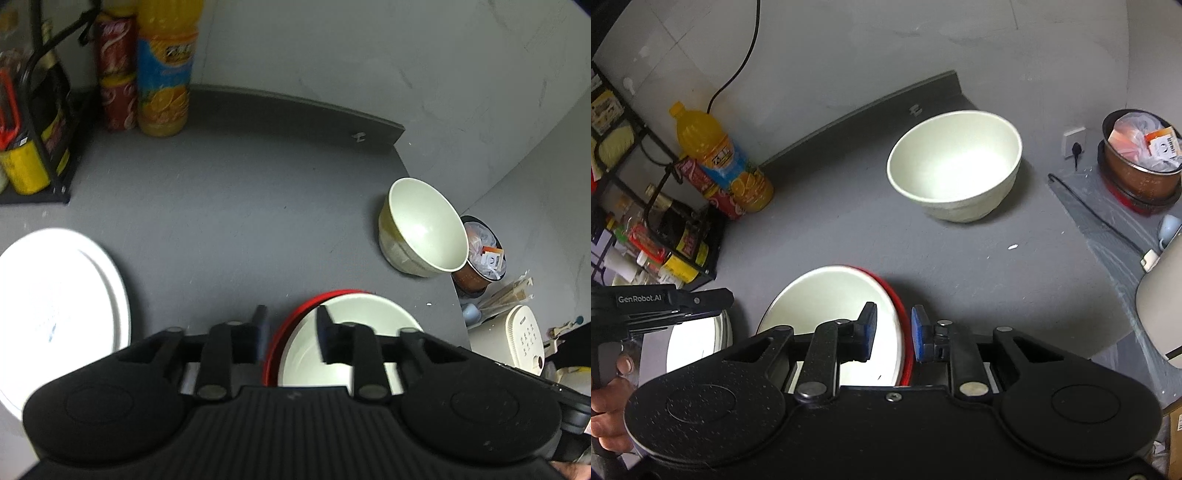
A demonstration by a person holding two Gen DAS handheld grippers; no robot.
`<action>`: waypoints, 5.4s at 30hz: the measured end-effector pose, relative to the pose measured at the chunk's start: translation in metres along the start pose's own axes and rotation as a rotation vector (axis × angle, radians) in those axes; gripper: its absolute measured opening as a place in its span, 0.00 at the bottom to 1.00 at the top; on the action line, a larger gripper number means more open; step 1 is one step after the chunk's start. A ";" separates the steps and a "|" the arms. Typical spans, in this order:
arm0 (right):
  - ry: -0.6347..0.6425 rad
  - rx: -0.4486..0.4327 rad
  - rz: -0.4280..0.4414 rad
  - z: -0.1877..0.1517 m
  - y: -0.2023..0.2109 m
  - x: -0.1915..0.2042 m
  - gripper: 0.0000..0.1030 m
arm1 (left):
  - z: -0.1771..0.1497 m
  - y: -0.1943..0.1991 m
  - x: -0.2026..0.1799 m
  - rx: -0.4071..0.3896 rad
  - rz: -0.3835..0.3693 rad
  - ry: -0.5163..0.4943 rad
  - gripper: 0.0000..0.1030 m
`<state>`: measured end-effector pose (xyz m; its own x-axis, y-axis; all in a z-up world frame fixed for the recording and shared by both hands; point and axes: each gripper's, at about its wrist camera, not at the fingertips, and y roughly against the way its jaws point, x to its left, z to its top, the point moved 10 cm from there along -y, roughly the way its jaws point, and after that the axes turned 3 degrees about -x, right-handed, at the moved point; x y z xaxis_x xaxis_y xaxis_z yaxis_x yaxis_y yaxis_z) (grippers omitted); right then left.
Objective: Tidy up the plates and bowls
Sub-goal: 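Lower the large white bowl into the red bowl and open both grippers, then close both grippers on the rim of the smaller cream bowl, then lift the cream bowl with both grippers and carry it over the bowl stack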
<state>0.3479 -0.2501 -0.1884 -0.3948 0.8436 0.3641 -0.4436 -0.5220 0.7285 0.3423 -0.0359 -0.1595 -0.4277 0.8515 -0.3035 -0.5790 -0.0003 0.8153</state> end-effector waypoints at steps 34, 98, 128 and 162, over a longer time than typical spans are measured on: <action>-0.240 -0.143 -0.159 0.070 -0.021 -0.088 0.63 | 0.060 -0.095 -0.083 0.028 -0.097 -0.083 0.58; -0.319 -0.136 -0.070 0.087 -0.011 -0.031 0.19 | 0.081 -0.080 -0.095 0.078 -0.168 0.005 0.08; -0.190 -0.033 0.010 0.023 0.019 0.020 0.21 | 0.008 -0.015 -0.036 0.099 -0.128 0.063 0.09; -0.040 0.140 -0.001 -0.032 0.000 0.029 0.27 | -0.062 -0.023 -0.006 0.237 -0.058 0.064 0.10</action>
<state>0.3110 -0.2300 -0.1966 -0.3607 0.8500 0.3840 -0.3264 -0.5007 0.8017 0.3149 -0.0733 -0.2075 -0.4460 0.8115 -0.3775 -0.4281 0.1769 0.8862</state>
